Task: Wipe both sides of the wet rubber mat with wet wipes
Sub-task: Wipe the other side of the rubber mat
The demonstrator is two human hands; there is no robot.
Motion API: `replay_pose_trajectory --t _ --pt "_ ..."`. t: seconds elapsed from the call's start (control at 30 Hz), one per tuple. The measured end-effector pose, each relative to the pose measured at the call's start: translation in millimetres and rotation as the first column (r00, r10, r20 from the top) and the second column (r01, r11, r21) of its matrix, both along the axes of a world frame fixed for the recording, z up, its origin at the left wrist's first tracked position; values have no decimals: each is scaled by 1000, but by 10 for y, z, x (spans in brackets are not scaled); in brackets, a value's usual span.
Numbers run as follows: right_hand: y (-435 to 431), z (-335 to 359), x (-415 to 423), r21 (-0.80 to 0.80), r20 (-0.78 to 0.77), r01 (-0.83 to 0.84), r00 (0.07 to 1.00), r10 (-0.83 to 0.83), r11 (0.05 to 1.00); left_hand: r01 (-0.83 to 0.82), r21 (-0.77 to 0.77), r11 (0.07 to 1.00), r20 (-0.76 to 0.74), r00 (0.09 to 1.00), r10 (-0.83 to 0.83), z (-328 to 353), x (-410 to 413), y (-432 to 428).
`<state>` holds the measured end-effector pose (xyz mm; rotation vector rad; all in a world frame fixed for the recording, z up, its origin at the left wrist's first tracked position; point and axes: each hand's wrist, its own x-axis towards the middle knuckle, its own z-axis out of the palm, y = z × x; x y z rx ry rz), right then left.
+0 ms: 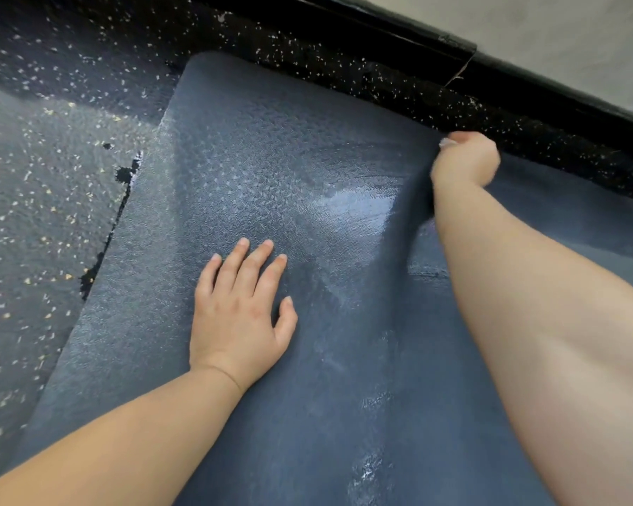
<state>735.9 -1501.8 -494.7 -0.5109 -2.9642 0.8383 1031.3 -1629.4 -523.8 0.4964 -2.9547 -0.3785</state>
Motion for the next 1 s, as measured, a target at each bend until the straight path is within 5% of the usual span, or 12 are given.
replay_pose_trajectory --t 0.1,0.27,0.4,0.57,0.73,0.9,1.0 --pt "-710 18 224 21 16 -237 972 236 971 2 -2 1000 15 1000 -2 3 3 -7" --pt "-1302 -44 700 -24 -66 -668 743 666 744 7 14 1000 9 1000 -7 14 -5 -14" --pt "-716 -6 354 -8 -242 -382 897 369 924 5 24 1000 8 1000 -5 18 -2 -19" --pt "-231 -28 15 -22 -40 -107 994 106 994 9 38 999 40 999 -10 26 5 -19" --pt "-953 -58 375 39 -34 -310 950 311 950 14 45 999 73 997 -17 49 4 -18" --pt "-1332 -13 964 -80 -94 -751 660 746 655 29 80 996 99 994 -37 94 6 -41" --pt "-1090 47 1039 -118 -225 -690 719 658 714 9 165 986 67 998 -20 148 27 -77"
